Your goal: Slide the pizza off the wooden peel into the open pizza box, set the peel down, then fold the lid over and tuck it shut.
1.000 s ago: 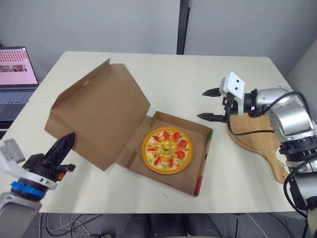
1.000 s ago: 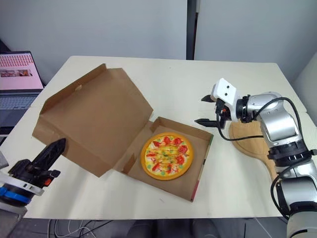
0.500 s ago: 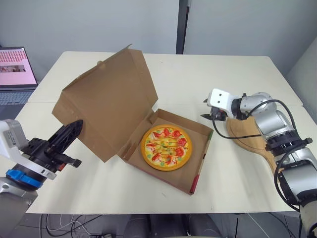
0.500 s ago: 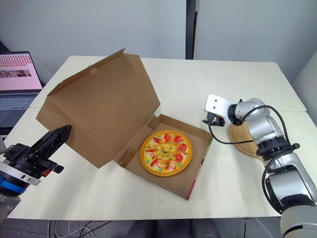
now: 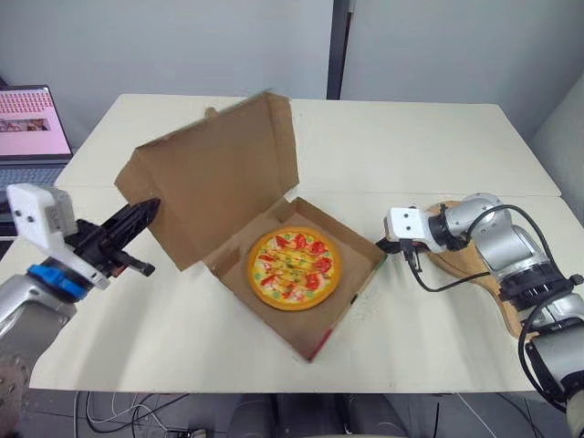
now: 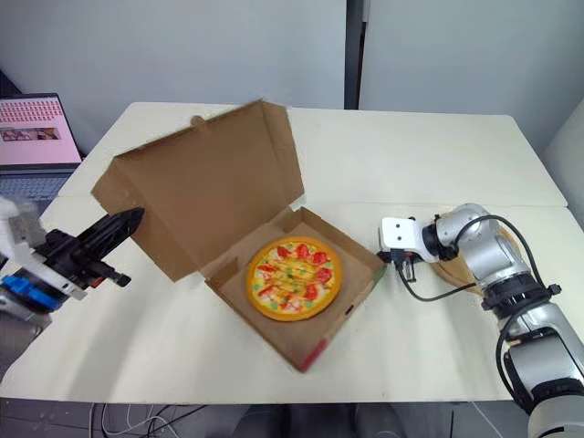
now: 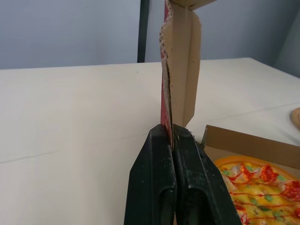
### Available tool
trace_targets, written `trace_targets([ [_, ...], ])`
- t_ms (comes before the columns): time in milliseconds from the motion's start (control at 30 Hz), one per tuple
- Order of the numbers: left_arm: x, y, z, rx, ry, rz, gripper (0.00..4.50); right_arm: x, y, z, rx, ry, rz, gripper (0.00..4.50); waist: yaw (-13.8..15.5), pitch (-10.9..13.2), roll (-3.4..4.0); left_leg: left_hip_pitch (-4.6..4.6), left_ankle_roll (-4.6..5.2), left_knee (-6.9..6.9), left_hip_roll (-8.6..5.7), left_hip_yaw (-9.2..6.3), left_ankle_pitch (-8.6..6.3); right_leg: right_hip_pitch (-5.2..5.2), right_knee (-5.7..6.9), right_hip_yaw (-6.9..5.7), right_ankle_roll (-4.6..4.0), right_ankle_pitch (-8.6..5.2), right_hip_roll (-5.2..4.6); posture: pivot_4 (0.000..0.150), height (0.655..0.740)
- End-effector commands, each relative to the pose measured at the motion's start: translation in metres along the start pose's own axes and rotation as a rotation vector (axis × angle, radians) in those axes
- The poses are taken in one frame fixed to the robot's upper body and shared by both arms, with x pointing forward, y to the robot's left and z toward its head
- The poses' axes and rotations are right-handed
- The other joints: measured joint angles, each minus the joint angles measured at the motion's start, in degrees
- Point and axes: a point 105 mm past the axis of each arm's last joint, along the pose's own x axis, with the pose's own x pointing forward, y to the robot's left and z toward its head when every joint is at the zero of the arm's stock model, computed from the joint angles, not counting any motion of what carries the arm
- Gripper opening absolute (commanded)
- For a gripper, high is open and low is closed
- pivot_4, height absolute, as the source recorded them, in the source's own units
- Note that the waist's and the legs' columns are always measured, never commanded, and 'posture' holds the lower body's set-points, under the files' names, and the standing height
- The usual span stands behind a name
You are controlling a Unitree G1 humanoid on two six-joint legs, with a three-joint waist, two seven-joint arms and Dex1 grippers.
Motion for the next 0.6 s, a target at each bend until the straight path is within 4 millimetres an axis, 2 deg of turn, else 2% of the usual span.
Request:
trace_targets([
  [33,0.016,-0.002,-0.001,0.058,-0.03,-0.076,0.0,-0.007,0.003,0.018,-0.011,-0.052,-0.014,0.01,0.29,0.0,0.0,-0.01,0.0,0.01,-0.01,0.0,0.0,0.0,-0.01,-0.01,0.01,0.01,-0.01,0.15,0.74],
  [133,0.028,0.002,0.0,0.087,-0.036,-0.113,0.0,-0.004,0.015,0.027,-0.001,-0.075,-0.002,0.01,0.6,0.0,-0.01,-0.03,0.0,0.01,-0.01,0.0,0.0,-0.02,-0.02,0.01,0.03,0.02,-0.02,0.15,0.74],
  [267,0.038,0.01,0.011,0.106,-0.072,-0.141,0.0,-0.001,0.028,0.04,0.032,-0.116,-0.006,0.01,1.01,-0.01,-0.02,-0.06,0.0,0.0,-0.01,-0.09,0.0,-0.05,-0.01,-0.05,0.03,0.02,-0.04,0.15,0.74],
  [400,0.039,0.019,0.019,0.111,-0.088,-0.139,0.0,0.005,0.03,0.052,0.08,-0.17,-0.057,0.01,1.02,-0.02,-0.04,-0.08,0.0,0.01,-0.02,-0.18,0.0,-0.05,-0.01,-0.04,0.05,0.03,-0.05,0.15,0.74],
  [500,0.035,0.03,0.022,0.134,-0.097,-0.103,0.0,-0.006,0.007,0.045,0.14,-0.175,-0.195,0.01,0.83,-0.02,-0.03,-0.07,0.0,0.01,0.0,-0.19,0.0,-0.06,0.01,-0.04,0.05,0.03,-0.05,0.15,0.74],
  [600,0.035,0.031,0.023,0.131,-0.101,-0.103,0.0,-0.025,-0.027,0.051,0.197,-0.264,-0.344,0.59,0.86,-0.02,-0.04,-0.08,0.0,0.03,-0.02,-0.16,0.0,-0.06,0.02,-0.04,0.07,0.04,-0.06,0.15,0.74],
])
